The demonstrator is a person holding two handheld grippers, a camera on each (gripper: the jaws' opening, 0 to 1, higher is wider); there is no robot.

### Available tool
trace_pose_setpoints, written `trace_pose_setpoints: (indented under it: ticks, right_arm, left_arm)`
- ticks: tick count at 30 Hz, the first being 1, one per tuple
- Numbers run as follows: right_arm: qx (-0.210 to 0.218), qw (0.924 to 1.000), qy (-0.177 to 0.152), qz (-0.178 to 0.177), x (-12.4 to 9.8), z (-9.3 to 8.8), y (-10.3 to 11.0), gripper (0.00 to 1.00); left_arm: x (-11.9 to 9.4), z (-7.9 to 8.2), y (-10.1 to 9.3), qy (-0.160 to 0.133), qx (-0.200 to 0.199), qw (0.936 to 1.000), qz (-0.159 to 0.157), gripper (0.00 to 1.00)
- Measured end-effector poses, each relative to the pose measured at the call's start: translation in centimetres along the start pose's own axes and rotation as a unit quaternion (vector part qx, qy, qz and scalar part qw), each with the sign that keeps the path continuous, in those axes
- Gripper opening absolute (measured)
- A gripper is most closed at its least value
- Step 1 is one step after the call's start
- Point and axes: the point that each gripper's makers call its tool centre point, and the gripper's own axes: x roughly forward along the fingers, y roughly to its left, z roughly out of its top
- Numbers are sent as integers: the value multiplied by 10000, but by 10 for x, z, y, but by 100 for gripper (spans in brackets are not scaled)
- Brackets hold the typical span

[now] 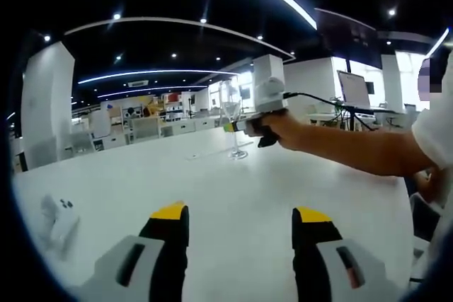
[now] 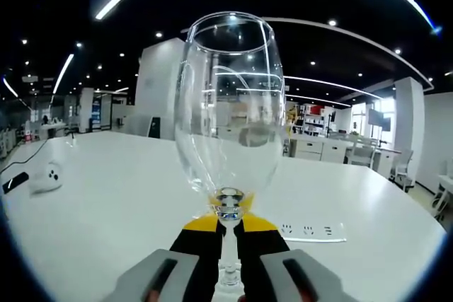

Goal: Stand the stemmed glass upright on the table place it in front of you

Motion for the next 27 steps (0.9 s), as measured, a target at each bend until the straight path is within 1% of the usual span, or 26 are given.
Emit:
trace_pose_setpoints:
  ticks: [15, 27]
  right_arm:
    - [14, 10000, 60, 14, 2, -7, 2, 12]
    - [6, 10000, 74, 7, 2, -8, 1, 12]
  left_arm:
    - [-1, -1, 0, 6, 1, 10000, 3, 59]
    - [-3, -1, -1, 0, 6, 10000, 4, 59]
